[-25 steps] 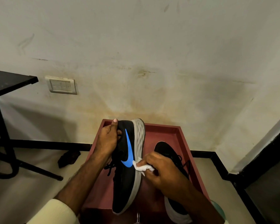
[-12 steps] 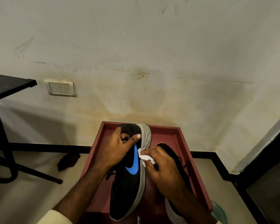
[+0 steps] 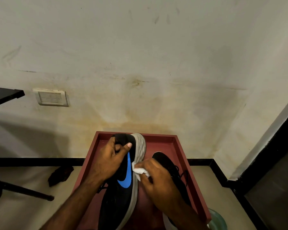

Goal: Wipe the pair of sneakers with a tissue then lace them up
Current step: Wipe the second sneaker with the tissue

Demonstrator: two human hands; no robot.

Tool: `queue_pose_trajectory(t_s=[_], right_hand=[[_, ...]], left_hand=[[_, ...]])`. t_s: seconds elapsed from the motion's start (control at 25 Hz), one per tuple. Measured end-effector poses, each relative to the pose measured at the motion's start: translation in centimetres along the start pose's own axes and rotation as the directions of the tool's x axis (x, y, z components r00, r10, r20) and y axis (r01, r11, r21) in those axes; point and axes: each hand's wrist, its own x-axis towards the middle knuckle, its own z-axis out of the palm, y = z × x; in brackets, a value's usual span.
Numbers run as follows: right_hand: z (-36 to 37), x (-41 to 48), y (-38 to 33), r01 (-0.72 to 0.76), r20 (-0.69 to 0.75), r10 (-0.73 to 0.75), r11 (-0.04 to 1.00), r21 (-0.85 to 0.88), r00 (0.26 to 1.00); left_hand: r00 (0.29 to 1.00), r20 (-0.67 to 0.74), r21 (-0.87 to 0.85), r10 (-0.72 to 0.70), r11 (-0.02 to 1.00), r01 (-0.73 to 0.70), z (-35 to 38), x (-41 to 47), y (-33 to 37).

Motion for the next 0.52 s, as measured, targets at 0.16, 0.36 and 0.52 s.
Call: queue_pose_trajectory(t_s=[0.16,0.36,0.52], right_hand=[[-0.9,0.9,0.4,-0.036,-0.177,0.029,0.999,-0.036,0.984],[-0.5,0.3,-0.4,-0.023,-0.065,0.021,0.999,-0.026,0.998],[-0.9,0.6,0.1,-0.016,-0.116,0.011,0.999,-0.040,0.993]], left_hand=[[0.998,0.047,-0.157,-0.034,0.987,0.041,0.5,-0.4,1.0],[1.000,0.021,-0.217,-0.022,0.976,0.026,1.0,-0.4,1.1],[0.998,0.046,-0.234,-0.044,0.971,0.054,0.8,-0.3,0.5]])
